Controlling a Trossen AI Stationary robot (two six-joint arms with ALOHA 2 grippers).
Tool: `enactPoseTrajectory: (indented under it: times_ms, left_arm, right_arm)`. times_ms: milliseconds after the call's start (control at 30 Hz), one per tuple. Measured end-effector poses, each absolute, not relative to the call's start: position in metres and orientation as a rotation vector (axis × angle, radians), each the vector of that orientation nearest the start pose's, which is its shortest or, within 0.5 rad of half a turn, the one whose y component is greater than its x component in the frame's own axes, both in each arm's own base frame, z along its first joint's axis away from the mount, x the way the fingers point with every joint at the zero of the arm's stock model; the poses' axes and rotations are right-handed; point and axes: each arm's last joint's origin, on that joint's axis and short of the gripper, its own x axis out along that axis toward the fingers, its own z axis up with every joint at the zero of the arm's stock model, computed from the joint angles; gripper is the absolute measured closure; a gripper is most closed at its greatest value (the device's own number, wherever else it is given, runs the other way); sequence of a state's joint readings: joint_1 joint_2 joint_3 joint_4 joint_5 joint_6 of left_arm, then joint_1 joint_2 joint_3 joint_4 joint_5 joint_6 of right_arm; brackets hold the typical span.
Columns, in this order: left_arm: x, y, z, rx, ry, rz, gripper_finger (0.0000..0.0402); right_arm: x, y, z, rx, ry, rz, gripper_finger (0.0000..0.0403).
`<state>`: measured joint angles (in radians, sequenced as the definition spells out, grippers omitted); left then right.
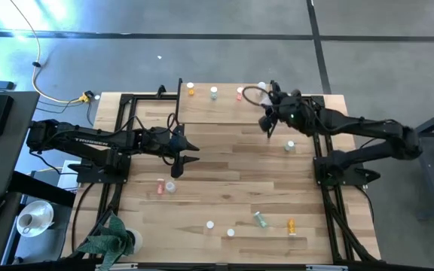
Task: Pick and place medicine bottles onto shelf by color
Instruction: Put the right white pill bottle on the shelf
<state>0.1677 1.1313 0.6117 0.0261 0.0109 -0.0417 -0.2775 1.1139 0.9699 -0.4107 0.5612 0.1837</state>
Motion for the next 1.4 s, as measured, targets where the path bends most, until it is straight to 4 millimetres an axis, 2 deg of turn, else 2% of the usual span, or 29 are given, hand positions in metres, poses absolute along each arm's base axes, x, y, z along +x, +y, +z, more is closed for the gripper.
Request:
enactPoseTrajectory:
  times_ms: [267,533,833,1033,1400]
  left_arm:
    - [0.232,0.039,0.227,-0.085,0.489,0.163,0.0239]
    - [0.232,0.039,0.227,-0.085,0.489,0.164,0.0239]
    - [0.232,0.039,0.227,-0.085,0.489,0.163,0.0239]
    - [0.232,0.039,0.227,-0.085,0.489,0.164,0.0239]
    - [0.232,0.039,0.227,-0.085,0.490,0.164,0.0239]
  right_arm:
    - [0.220,-0.106,0.302,0.169,0.553,-0.897,0.0280]
    - [0.226,-0.118,0.290,0.211,0.605,-0.880,0.0279]
    - [0.224,-0.125,0.310,0.241,0.569,-0.874,0.0279]
    - [0.225,-0.125,0.303,0.266,0.621,-0.882,0.0279]
    - [0.234,-0.138,0.287,0.282,0.683,-0.888,0.0279]
